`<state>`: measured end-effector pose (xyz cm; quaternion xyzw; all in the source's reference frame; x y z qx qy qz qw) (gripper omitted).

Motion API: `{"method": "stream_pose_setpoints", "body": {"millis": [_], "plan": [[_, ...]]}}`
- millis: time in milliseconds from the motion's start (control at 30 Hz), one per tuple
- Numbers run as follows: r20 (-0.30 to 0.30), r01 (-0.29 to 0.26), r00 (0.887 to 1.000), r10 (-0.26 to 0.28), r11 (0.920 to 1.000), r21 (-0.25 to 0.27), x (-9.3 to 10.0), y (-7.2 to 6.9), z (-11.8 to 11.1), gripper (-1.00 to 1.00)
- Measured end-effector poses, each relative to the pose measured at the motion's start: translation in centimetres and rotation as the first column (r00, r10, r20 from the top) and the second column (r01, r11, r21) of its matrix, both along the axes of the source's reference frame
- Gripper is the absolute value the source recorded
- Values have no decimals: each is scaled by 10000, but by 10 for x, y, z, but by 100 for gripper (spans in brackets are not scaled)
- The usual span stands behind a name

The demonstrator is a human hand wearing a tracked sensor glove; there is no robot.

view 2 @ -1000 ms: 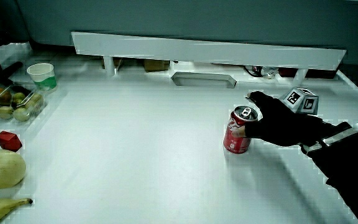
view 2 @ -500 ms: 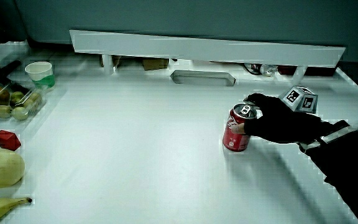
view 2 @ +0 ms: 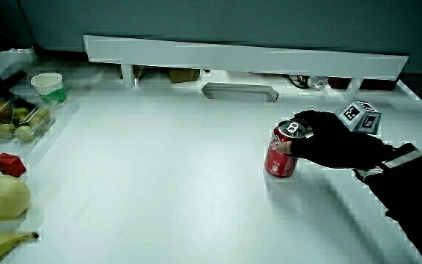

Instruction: Pick cola

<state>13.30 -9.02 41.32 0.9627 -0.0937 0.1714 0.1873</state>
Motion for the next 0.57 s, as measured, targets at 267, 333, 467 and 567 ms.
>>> {"method": "stream_pose_setpoints", "body": {"millis": [267, 333, 467, 567], "plan": [[178, 241, 9995, -254, 9972, 704, -4, 2, -25, 100], [236, 354, 9990, -374, 9962, 801, -7, 5, -32, 100], [484, 884, 9943, -951, 9880, 1265, -18, 14, -53, 100], [848, 1277, 9862, -1421, 9794, 1564, -28, 21, -65, 100]]}}
